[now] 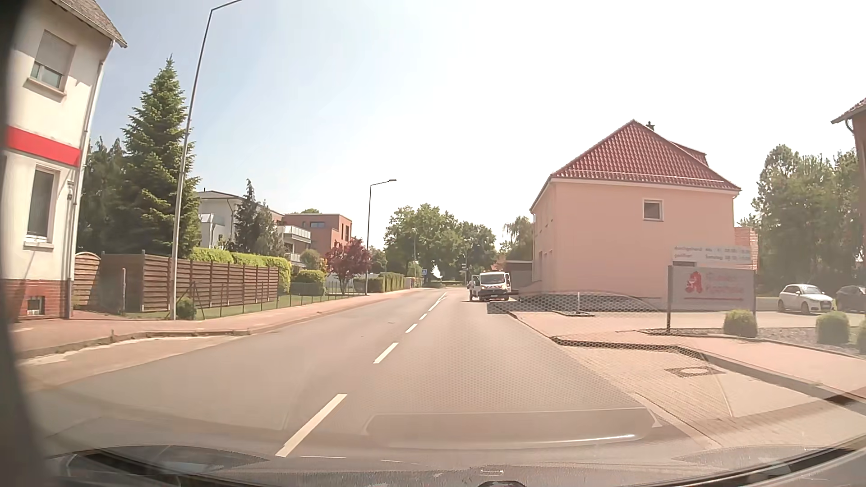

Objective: Follow the waypoints while adhering to traffic rules and regulations

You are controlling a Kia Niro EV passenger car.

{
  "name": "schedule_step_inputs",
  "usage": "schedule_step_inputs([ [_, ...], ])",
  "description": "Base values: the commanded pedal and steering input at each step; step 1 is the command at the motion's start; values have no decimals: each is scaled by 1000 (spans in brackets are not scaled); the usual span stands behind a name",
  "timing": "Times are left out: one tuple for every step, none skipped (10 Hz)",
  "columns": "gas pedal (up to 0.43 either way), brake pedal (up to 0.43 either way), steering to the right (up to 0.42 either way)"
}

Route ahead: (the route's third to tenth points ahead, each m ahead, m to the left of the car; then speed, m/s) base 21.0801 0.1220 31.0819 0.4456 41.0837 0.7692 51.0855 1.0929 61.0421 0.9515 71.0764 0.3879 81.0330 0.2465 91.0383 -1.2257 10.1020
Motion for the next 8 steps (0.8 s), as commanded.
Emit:
schedule_step_inputs([
  [157,0,-11],
  [157,0,-11],
  [157,0,-11],
  [157,0,-11],
  [157,0,-11],
  [157,0,-10],
  [150,0,-9],
  [150,0,-9],
])
